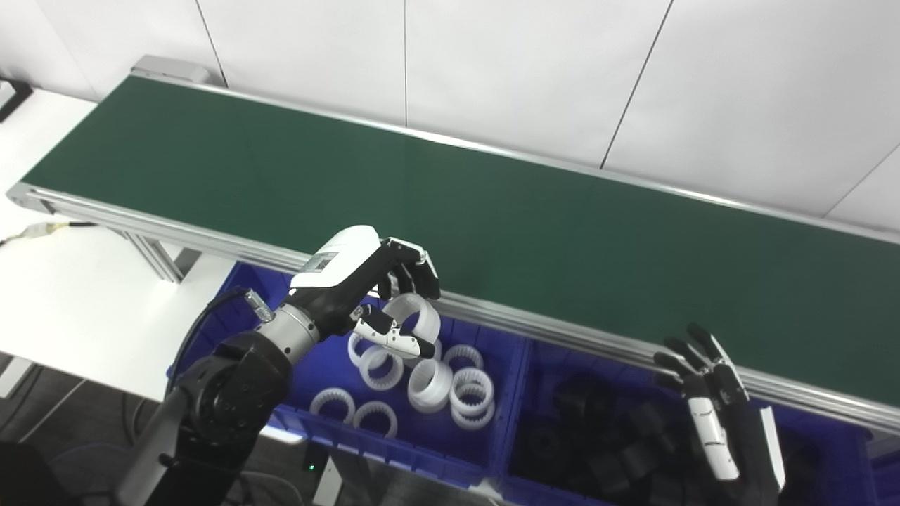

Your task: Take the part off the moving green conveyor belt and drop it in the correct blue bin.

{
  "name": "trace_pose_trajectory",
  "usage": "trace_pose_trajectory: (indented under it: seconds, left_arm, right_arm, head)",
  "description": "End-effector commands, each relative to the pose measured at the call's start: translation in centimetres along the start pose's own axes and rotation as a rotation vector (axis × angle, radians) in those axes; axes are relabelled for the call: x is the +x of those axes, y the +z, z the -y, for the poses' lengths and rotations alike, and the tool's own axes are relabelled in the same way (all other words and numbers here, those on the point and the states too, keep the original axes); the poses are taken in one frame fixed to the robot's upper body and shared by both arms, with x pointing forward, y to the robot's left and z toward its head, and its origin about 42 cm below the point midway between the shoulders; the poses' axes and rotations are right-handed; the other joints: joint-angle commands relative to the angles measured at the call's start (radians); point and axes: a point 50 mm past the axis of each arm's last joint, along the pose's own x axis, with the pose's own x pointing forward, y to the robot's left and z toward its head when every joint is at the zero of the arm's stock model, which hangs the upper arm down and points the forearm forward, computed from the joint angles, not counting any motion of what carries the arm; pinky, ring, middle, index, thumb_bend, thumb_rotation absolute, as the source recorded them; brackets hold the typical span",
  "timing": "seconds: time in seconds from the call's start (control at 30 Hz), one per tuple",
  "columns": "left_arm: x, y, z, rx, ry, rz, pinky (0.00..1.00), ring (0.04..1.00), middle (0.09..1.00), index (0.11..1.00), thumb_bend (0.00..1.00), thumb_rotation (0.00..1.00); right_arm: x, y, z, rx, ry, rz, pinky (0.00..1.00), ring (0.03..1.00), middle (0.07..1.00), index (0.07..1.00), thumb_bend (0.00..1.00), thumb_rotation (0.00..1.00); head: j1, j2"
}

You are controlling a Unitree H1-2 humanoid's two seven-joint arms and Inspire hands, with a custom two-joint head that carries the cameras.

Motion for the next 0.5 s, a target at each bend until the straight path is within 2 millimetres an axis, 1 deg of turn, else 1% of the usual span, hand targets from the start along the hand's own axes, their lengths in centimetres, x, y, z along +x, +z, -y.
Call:
trace_pose_trajectory:
  seconds: [0.0,0.2,0.4,0.47]
  left_arm:
    - [0.1,-0.2,-0.4,0.020,0.061,0.020,0.40,0.461,0.514,0.486,0.48,0.00]
    - [0.4,-2.2,1.6,-0.051,0.053,-0.032,0.38,0.454,0.515,0.497,0.48,0.00]
    - [0.8,-4.2,3.5,-0.056,0.042,-0.084,0.37,0.453,0.514,0.498,0.48,0.00]
    - [0.9,-4.8,4.1,-0.034,0.047,-0.095,0.36,0.451,0.516,0.498,0.48,0.00]
  right_arm:
    - [0.4,1.3,0.2,0.001,0.008,0.040,0.68,0.758,0.806,0.888,0.56,0.68]
    - [0.1,1.4,0.4,0.000,0.000,0.034,0.68,0.753,0.799,0.880,0.57,0.69]
    - [0.0,1.6,0.6,-0.009,-0.001,0.033,0.67,0.747,0.794,0.877,0.57,0.69]
    - [0.0,1.6,0.6,-0.006,0.001,0.033,0.67,0.747,0.793,0.877,0.57,0.69]
  head:
    - [-0.003,0.004]
    - [-0.008,0.003]
    - [-0.009,0.005]
    - [-0.010,0.002]
